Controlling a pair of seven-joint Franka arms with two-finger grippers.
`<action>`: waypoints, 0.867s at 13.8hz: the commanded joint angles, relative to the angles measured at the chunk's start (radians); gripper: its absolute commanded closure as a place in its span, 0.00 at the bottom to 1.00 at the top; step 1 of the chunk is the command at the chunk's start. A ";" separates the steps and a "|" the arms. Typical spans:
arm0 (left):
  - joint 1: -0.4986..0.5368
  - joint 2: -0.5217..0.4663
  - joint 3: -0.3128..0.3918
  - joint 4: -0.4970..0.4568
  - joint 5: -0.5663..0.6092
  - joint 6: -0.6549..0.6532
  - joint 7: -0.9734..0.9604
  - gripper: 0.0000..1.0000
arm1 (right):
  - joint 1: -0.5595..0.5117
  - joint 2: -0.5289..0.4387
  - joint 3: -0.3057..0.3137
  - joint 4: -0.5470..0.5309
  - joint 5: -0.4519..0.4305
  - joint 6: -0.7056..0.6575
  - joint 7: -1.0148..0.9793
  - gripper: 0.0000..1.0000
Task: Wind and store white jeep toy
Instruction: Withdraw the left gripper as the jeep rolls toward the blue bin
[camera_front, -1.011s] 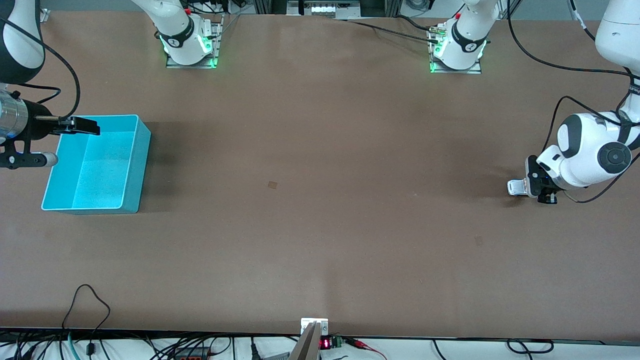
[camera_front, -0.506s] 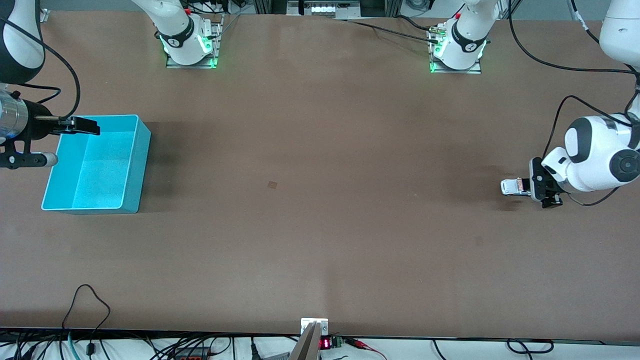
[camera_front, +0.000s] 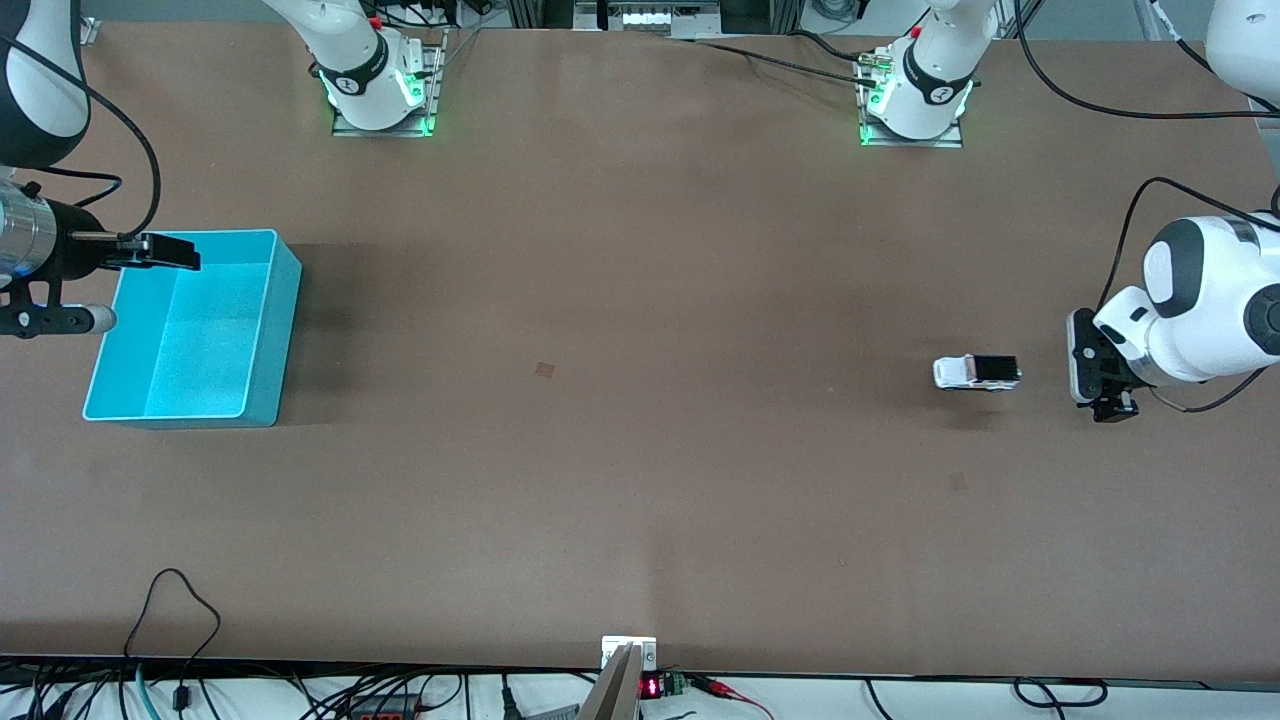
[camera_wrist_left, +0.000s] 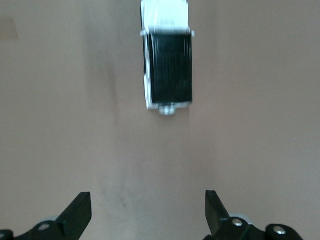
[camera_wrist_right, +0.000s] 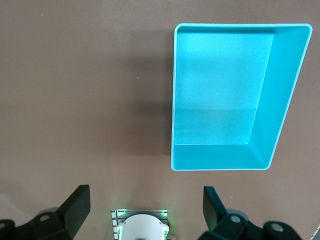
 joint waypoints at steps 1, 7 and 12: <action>-0.075 -0.048 0.000 -0.008 -0.055 -0.026 0.012 0.00 | 0.002 0.005 0.000 0.012 0.010 -0.016 -0.003 0.00; -0.208 -0.118 0.000 -0.005 -0.187 -0.018 -0.185 0.00 | 0.002 0.005 0.000 0.010 0.010 -0.016 -0.003 0.00; -0.221 -0.135 0.001 0.058 -0.331 -0.020 -0.424 0.00 | 0.000 0.005 0.000 0.010 0.010 -0.016 -0.004 0.00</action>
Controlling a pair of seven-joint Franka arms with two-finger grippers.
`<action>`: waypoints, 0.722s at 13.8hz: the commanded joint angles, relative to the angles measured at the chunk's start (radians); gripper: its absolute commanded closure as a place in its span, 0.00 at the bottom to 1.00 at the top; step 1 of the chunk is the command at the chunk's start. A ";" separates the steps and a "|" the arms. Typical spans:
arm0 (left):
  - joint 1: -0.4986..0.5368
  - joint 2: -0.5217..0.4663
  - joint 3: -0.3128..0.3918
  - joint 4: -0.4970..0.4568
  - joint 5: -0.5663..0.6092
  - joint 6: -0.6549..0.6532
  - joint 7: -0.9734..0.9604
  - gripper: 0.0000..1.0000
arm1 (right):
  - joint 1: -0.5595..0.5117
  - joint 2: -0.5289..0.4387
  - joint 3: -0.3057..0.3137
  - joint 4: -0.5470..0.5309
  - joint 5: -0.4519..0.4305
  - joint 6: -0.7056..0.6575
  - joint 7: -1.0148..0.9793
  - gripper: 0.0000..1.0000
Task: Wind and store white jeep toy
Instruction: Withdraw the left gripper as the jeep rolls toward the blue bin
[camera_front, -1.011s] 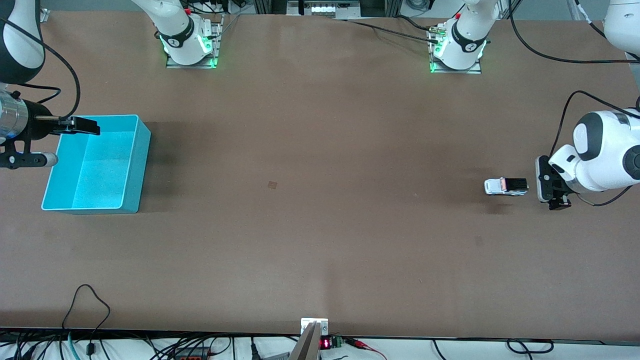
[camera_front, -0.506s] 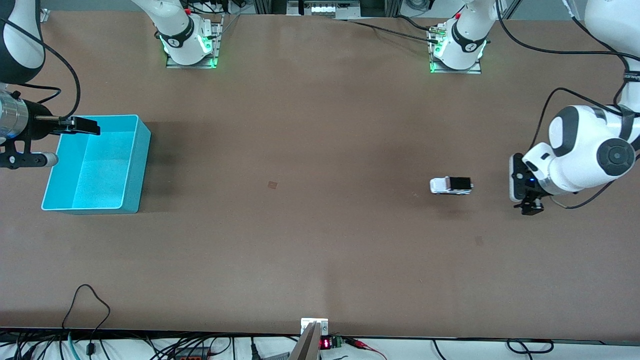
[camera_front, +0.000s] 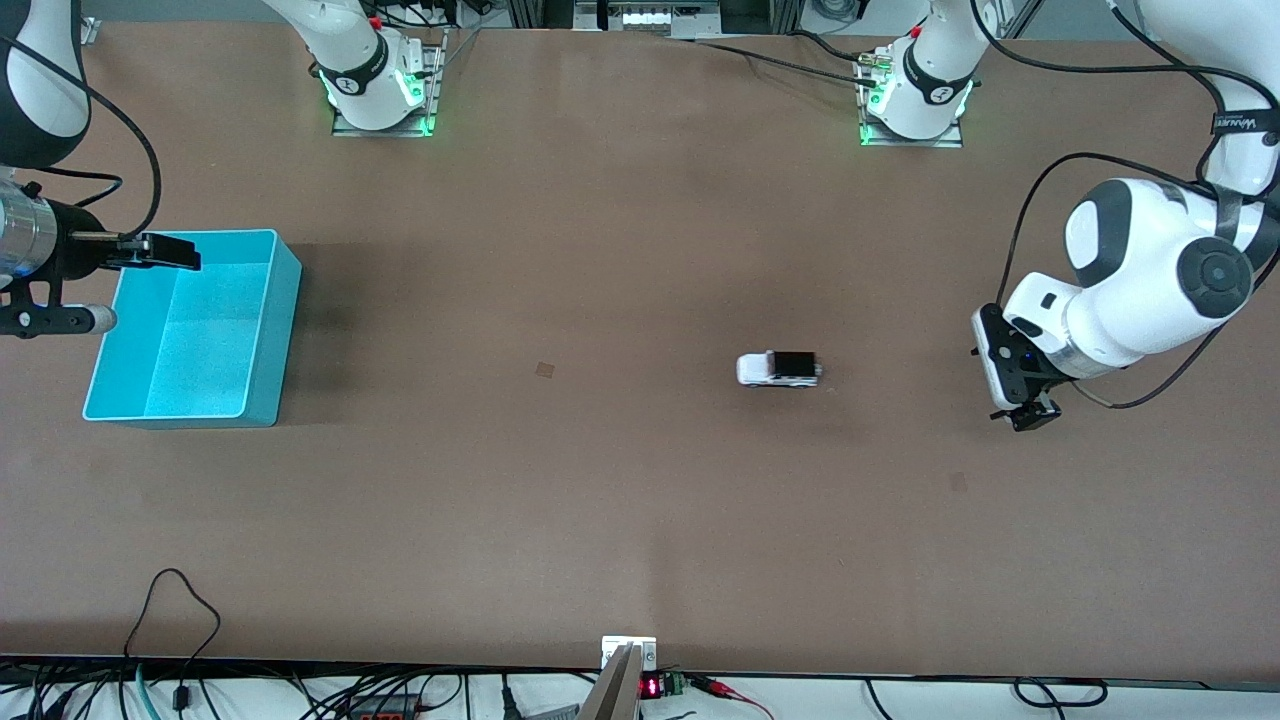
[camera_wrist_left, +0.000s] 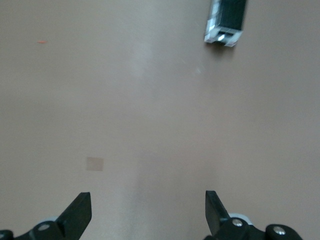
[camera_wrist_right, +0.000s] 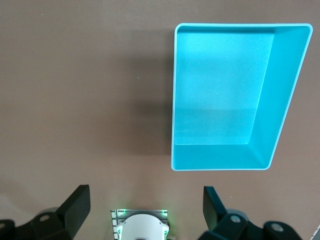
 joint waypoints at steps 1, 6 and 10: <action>-0.003 -0.008 0.010 0.044 -0.034 -0.018 -0.176 0.00 | 0.000 0.005 0.000 0.011 0.010 -0.015 -0.004 0.00; -0.008 -0.020 0.009 0.079 -0.035 -0.021 -0.618 0.00 | 0.000 0.005 0.000 0.011 0.010 -0.017 -0.004 0.00; -0.012 -0.033 0.012 0.116 -0.061 -0.021 -0.830 0.00 | 0.000 0.005 0.000 0.011 0.010 -0.017 -0.004 0.00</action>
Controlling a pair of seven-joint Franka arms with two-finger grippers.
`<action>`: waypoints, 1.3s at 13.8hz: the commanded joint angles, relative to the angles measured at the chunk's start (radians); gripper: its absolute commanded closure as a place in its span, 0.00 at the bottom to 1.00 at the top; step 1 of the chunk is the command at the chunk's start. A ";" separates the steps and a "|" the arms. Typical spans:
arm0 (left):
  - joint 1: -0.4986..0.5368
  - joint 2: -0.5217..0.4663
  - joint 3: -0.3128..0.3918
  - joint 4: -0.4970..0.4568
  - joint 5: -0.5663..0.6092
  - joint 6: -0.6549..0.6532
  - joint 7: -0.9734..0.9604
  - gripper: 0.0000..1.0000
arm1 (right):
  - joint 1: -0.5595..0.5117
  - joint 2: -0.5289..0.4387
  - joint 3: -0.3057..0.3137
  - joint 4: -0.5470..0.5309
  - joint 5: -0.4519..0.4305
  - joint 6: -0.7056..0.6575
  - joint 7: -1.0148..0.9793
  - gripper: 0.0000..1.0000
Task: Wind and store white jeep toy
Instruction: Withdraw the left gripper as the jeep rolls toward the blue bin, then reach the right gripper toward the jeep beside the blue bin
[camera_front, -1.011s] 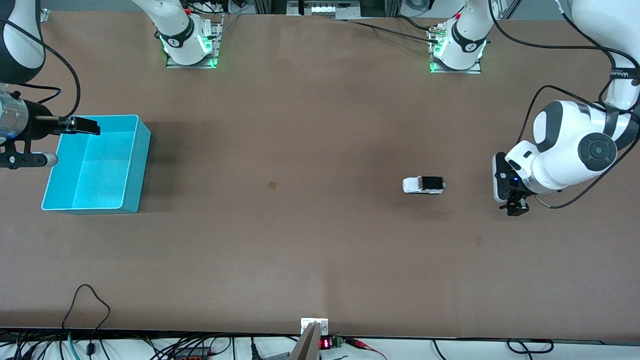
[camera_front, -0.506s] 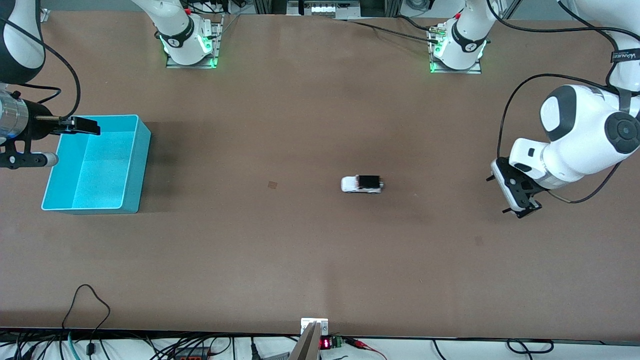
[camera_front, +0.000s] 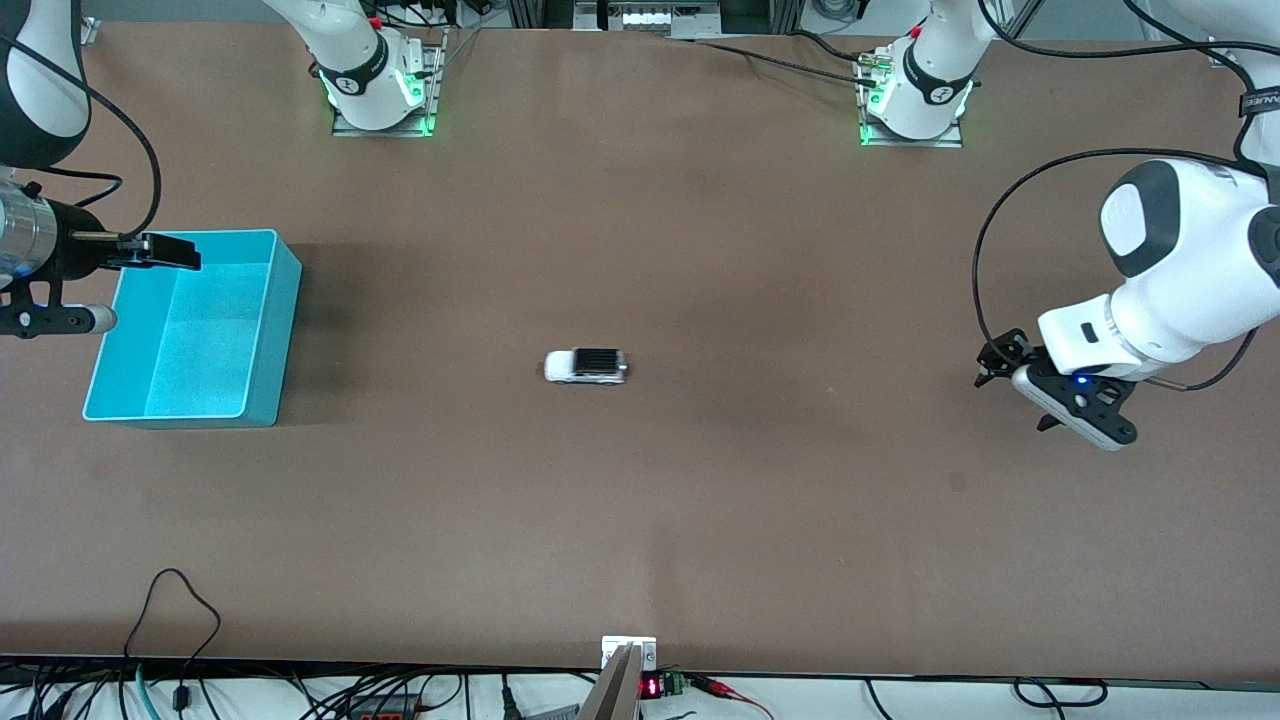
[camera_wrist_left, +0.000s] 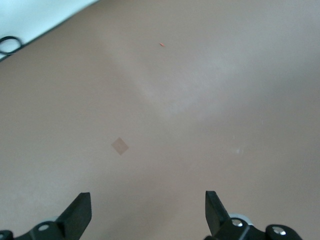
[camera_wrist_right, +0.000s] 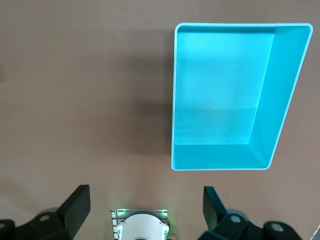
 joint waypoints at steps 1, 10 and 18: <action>-0.020 -0.020 0.016 0.032 -0.028 -0.021 -0.086 0.00 | 0.000 0.005 0.000 0.011 0.010 -0.016 -0.004 0.00; -0.169 -0.040 0.217 0.149 -0.016 -0.239 -0.434 0.00 | 0.000 0.005 0.000 0.011 0.010 -0.016 -0.004 0.00; -0.205 -0.077 0.283 0.226 -0.019 -0.389 -0.508 0.00 | 0.000 0.005 0.000 0.011 0.010 -0.015 -0.003 0.00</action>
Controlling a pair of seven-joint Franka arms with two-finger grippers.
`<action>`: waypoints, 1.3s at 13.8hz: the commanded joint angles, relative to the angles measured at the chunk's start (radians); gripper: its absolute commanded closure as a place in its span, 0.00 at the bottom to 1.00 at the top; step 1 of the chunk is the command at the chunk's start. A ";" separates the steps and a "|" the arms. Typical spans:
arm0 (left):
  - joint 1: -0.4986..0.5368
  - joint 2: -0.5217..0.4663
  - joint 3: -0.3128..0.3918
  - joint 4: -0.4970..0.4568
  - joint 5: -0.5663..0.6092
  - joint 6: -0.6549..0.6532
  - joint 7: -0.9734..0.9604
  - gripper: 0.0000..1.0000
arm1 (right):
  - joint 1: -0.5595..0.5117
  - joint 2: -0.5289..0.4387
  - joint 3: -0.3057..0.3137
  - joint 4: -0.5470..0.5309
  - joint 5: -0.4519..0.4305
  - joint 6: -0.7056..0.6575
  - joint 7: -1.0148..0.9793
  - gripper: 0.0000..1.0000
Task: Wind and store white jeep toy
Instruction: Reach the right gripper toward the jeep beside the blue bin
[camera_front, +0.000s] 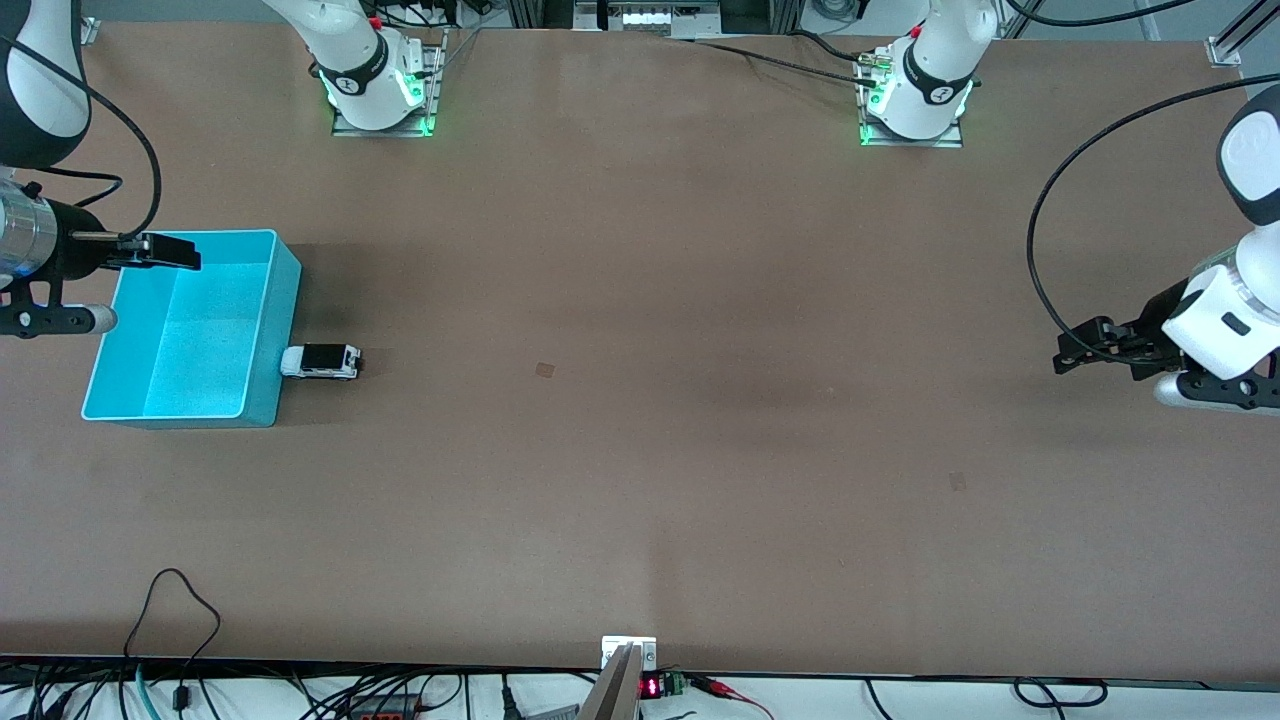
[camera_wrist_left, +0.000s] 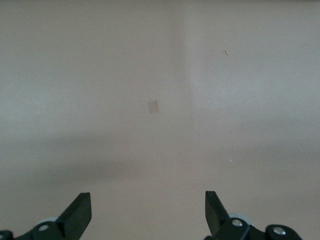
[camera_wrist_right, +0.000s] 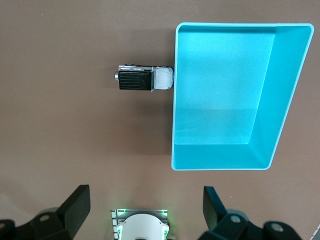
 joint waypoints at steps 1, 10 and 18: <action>-0.023 -0.025 0.019 0.035 -0.014 -0.057 -0.043 0.00 | 0.000 0.005 0.000 0.011 0.010 -0.014 -0.003 0.00; -0.014 -0.084 0.008 0.038 -0.011 -0.137 -0.101 0.00 | -0.012 0.066 -0.002 -0.066 0.068 0.146 0.002 0.00; -0.013 -0.104 0.003 0.035 0.032 -0.187 -0.101 0.00 | -0.005 -0.003 0.001 -0.392 0.076 0.513 0.060 0.00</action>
